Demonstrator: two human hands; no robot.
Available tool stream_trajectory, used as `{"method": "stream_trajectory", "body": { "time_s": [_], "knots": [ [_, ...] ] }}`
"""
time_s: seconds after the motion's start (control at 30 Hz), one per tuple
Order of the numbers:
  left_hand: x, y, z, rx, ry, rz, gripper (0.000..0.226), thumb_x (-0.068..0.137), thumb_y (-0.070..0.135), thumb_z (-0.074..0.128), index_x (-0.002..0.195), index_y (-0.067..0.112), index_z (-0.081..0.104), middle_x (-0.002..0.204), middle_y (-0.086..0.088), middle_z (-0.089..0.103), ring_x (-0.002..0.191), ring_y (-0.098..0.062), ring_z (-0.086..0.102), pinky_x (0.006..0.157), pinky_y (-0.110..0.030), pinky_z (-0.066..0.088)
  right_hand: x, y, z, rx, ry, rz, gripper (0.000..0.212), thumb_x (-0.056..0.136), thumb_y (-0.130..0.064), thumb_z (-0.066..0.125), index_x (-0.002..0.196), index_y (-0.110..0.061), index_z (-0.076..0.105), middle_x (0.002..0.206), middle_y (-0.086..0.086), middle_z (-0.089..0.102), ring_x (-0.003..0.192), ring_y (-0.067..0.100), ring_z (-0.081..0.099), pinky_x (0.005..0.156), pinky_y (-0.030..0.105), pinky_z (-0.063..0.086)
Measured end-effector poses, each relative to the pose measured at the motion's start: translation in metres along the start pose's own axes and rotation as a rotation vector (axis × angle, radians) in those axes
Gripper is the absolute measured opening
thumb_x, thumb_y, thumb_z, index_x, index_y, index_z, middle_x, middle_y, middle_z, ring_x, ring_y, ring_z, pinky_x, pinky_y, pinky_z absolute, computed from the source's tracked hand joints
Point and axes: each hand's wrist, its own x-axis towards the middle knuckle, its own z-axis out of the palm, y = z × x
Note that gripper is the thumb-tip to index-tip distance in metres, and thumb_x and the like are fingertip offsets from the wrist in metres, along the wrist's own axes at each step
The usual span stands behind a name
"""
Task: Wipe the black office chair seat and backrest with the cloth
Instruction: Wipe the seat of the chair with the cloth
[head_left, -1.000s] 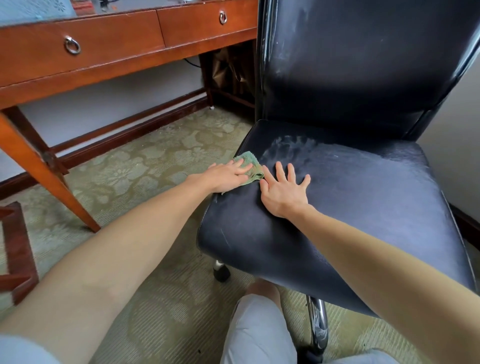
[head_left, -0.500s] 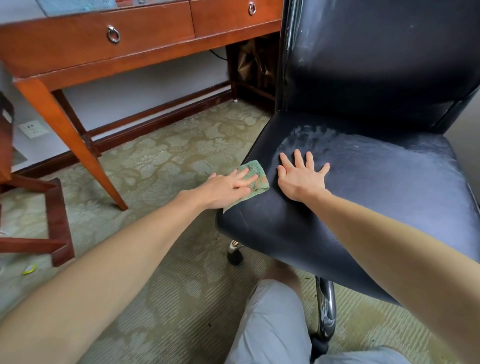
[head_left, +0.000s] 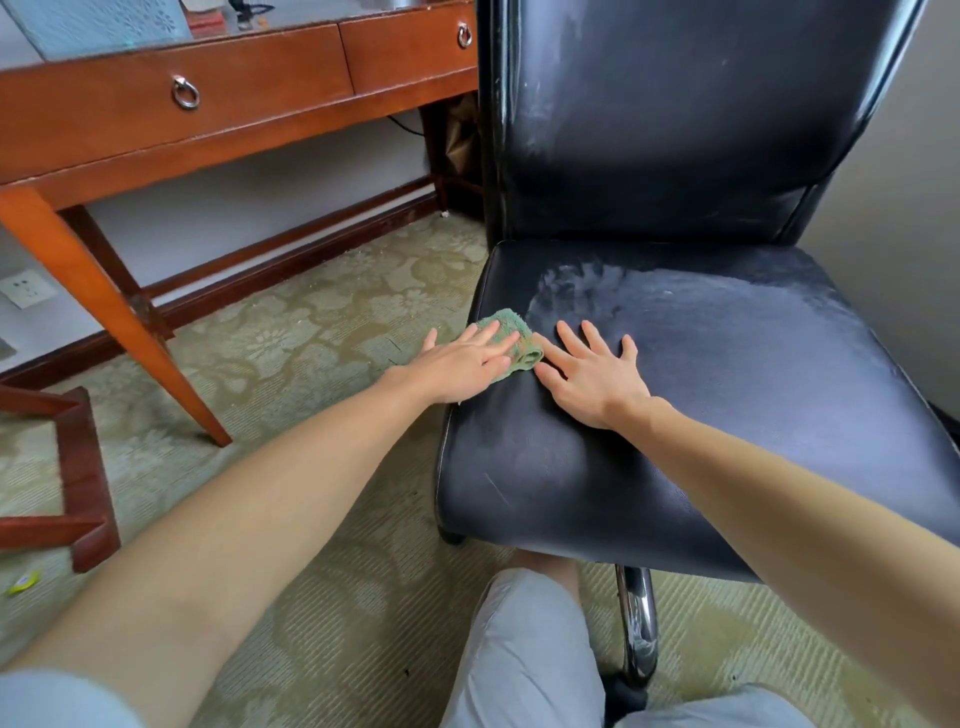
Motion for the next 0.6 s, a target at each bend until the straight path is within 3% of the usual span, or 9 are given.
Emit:
{"method": "stream_trajectory", "body": {
  "time_s": [0.27,0.6],
  "knots": [
    [0.010,0.002,-0.002,-0.009,0.018,-0.035,0.048,0.105,0.046,0.017,0.153,0.046,0.010,0.163,0.013,-0.004,0.151,-0.016,-0.004,0.115,-0.058,-0.012,0.001,-0.001,0.000,0.023,-0.002,0.019,0.052,0.098,-0.055,0.009,0.149,-0.048,0.007,0.162,-0.008,0.004,0.149,0.021,-0.004,0.113,0.061,-0.005],
    [-0.051,-0.002,0.021,-0.088,0.051,-0.007,0.046,0.106,0.043,0.022,0.151,0.045,0.014,0.161,0.016,0.001,0.150,-0.012,0.000,0.117,-0.057,-0.010,0.003,-0.002,-0.002,0.020,-0.032,0.034,0.052,0.098,-0.056,0.010,0.149,-0.049,0.008,0.162,-0.008,0.001,0.149,0.021,-0.006,0.114,0.061,-0.005]
  ]
}}
